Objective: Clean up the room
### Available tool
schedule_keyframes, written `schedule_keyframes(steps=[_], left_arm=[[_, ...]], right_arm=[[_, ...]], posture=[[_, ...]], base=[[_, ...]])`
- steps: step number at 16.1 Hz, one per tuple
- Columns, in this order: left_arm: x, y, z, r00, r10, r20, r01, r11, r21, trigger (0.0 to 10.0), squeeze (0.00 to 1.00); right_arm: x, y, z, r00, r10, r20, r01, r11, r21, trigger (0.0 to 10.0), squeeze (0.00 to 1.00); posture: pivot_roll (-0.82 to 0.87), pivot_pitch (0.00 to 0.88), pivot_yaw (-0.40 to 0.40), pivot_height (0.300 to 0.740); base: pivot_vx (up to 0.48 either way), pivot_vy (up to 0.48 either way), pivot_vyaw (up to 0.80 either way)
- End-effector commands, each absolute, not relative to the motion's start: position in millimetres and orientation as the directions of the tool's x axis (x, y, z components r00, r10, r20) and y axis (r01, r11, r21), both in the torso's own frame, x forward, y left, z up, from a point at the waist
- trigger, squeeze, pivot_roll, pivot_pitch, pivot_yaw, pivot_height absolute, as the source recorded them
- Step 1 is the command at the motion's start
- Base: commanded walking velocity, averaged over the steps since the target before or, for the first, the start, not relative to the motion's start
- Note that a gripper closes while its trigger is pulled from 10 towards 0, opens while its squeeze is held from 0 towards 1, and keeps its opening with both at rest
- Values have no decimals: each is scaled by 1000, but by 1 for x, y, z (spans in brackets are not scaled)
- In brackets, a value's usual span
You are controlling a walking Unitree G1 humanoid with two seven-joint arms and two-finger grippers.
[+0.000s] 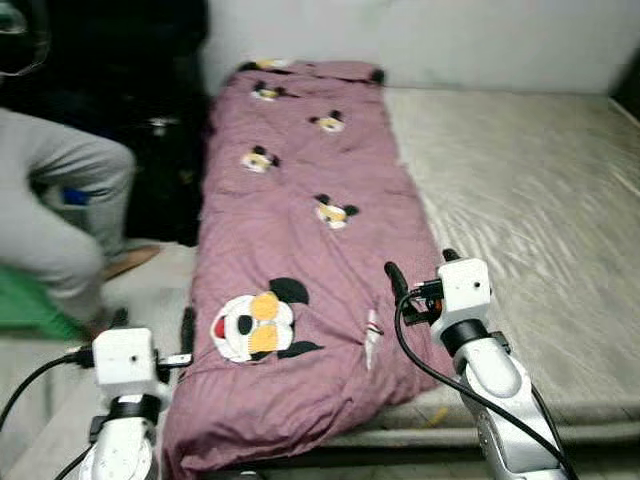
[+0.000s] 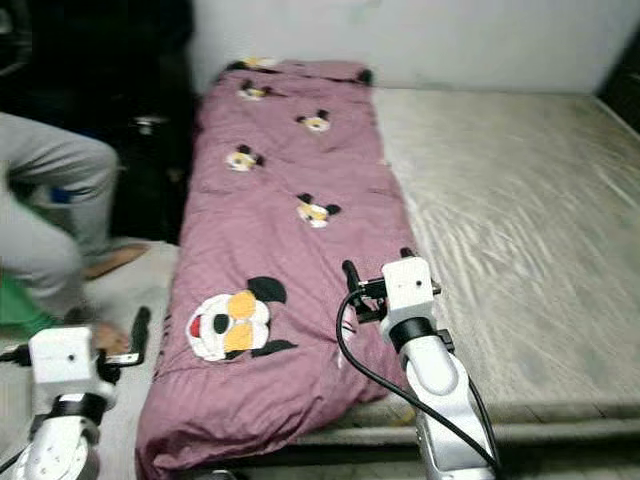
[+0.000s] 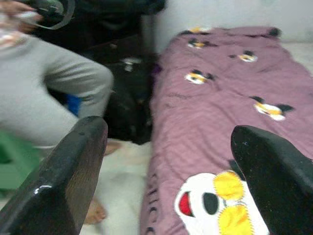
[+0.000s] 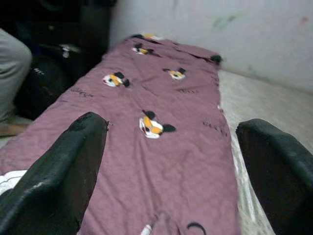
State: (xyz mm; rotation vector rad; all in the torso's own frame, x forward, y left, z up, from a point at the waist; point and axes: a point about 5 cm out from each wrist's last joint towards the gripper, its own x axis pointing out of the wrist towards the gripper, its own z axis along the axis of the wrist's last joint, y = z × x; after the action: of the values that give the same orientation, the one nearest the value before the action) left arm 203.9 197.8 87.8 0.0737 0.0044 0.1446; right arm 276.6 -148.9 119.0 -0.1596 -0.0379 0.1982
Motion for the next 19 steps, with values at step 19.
schedule_keyframes(steps=[19], left_arm=[[218, 196, 93, 991, 130, 19, -131, 988, 77, 10000, 0]], right_arm=[[282, -151, 118, 983, 185, 24, -181, 977, -111, 10000, 0]], posture=[[24, 112, -34, 740]], base=[[0, 0, 42]])
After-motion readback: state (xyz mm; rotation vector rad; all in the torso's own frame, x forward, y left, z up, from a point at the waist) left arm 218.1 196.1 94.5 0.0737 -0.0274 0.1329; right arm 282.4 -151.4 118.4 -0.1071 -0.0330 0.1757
